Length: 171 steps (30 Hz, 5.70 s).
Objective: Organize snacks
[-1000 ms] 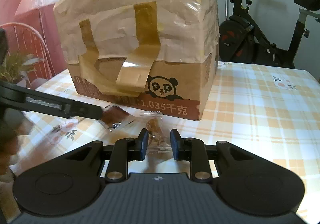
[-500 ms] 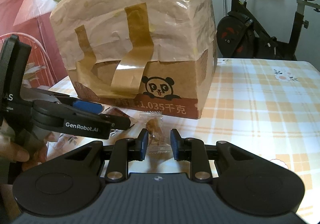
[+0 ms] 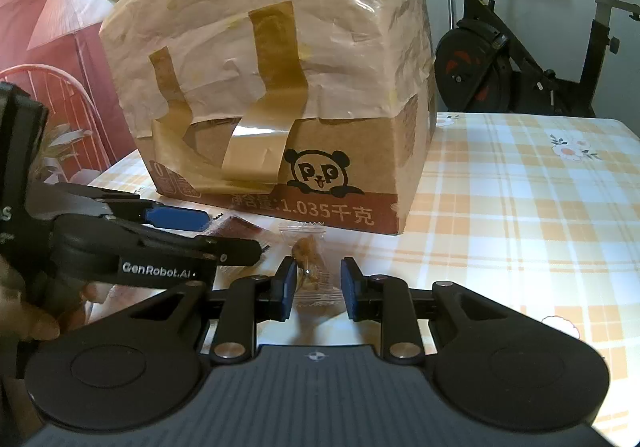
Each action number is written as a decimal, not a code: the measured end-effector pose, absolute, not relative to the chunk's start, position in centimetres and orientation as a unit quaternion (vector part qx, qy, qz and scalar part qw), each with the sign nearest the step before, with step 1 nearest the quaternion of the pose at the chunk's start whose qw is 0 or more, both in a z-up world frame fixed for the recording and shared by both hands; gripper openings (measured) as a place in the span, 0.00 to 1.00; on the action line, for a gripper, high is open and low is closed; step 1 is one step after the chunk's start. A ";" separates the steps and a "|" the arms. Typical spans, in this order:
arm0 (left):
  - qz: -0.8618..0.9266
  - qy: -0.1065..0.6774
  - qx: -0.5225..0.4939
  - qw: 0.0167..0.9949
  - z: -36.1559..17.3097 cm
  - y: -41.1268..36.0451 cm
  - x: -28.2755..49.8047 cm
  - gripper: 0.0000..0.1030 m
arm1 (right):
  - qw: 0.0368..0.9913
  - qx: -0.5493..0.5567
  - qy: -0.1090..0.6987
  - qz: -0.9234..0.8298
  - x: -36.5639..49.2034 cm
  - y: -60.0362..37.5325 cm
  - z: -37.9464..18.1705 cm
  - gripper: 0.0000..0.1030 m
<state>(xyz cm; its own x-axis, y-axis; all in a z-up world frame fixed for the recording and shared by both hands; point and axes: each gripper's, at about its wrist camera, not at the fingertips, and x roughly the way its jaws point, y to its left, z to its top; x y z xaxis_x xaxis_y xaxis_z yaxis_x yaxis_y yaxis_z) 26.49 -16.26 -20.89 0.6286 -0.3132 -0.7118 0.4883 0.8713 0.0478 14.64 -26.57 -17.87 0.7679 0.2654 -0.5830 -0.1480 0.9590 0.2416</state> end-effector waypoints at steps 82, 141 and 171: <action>-0.198 0.388 0.069 0.897 -21.6 -10.2 25.1 0.42 | 0.933 0.130 0.314 0.118 14.6 -27.6 -18.0 0.25; -0.156 0.237 0.046 0.958 -2.3 -7.8 36.2 0.60 | 0.959 -0.044 0.278 0.045 30.3 -23.6 -2.4 0.26; -0.076 0.177 0.054 0.980 3.5 -4.7 23.0 0.93 | 0.974 0.022 0.223 0.035 19.4 -22.8 2.6 0.93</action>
<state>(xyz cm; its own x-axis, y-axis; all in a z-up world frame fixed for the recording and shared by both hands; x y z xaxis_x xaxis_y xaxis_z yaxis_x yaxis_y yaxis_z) 23.02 -4.67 3.55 0.9257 -0.1290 -0.3554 0.1670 0.9828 0.0782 19.36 -22.85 2.61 0.8980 0.0772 -0.4332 -0.0577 0.9966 0.0581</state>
